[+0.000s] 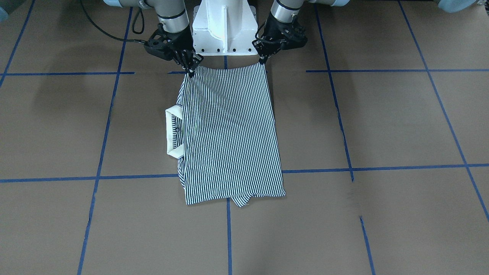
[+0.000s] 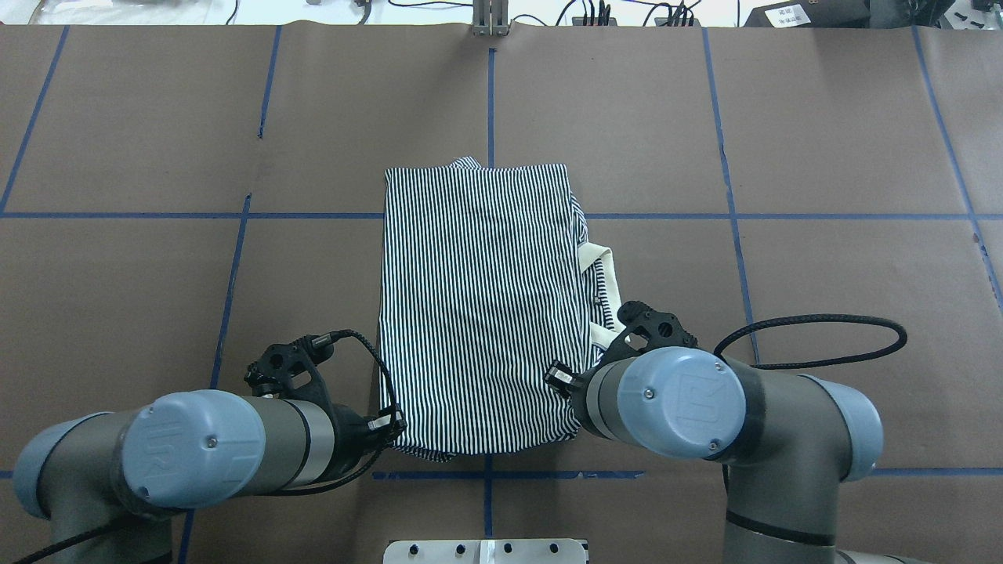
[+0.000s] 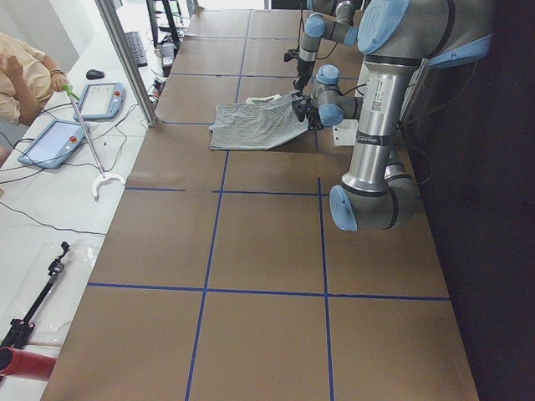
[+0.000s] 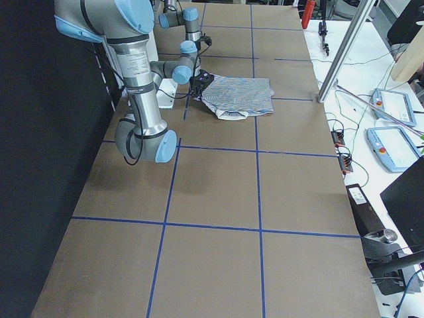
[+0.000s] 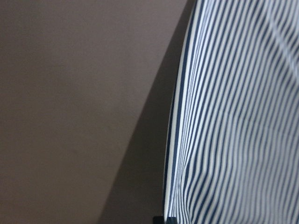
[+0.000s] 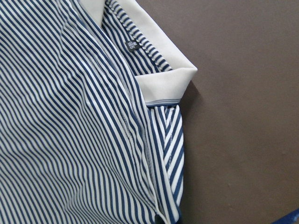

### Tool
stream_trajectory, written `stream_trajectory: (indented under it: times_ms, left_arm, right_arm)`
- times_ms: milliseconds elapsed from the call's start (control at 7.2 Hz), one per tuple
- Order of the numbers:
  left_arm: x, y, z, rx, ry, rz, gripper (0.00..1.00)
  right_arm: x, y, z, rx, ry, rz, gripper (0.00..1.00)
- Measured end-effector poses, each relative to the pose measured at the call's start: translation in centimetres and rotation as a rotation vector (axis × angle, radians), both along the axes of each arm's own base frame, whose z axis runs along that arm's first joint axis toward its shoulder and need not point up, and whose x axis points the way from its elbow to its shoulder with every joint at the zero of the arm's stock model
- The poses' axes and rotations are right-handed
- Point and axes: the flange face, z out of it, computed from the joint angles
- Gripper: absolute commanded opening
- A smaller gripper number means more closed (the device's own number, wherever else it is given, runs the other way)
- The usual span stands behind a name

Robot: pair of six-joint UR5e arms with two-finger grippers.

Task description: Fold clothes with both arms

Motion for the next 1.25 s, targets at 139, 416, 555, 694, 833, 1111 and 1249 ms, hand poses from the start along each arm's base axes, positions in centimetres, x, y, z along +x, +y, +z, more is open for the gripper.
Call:
stream_trajectory:
  times_ms: [139, 416, 555, 694, 833, 1111, 1249]
  left_arm:
    - [-1.6, -3.0, -1.5, 0.031, 0.007, -0.047, 0.0]
    - [-2.7, -12.3, -2.5, 0.113, -0.04, -0.157, 0.0]
    - [-3.1, -16.3, -2.4, 0.144, -0.068, -0.198, 0.0]
    - [-3.1, -19.1, -1.7, 0.166, -0.085, -0.219, 0.0]
    - [-2.3, -20.8, -0.5, 0.18, -0.093, -0.227, 0.0]
    - [-0.4, -23.3, 1.7, 0.199, -0.112, -0.232, 0.0]
    - [0.3, -24.7, 2.6, 0.213, -0.122, -0.234, 0.06]
  right_arm:
    - [2.0, -2.7, -0.5, 0.013, -0.011, 0.032, 0.0]
    - [2.7, -11.4, -1.7, 0.025, 0.004, 0.093, 0.0]
    - [1.5, -16.0, -2.6, 0.01, 0.014, 0.118, 0.0]
    - [-0.3, -19.9, -3.0, 0.002, 0.016, 0.138, 0.0]
    - [-2.0, -22.9, -2.6, 0.0, 0.014, 0.153, 0.0]
    - [-3.3, -27.2, -0.9, -0.01, 0.021, 0.168, 0.38]
    - [-3.9, -29.2, -0.3, -0.015, 0.029, 0.163, 0.44]
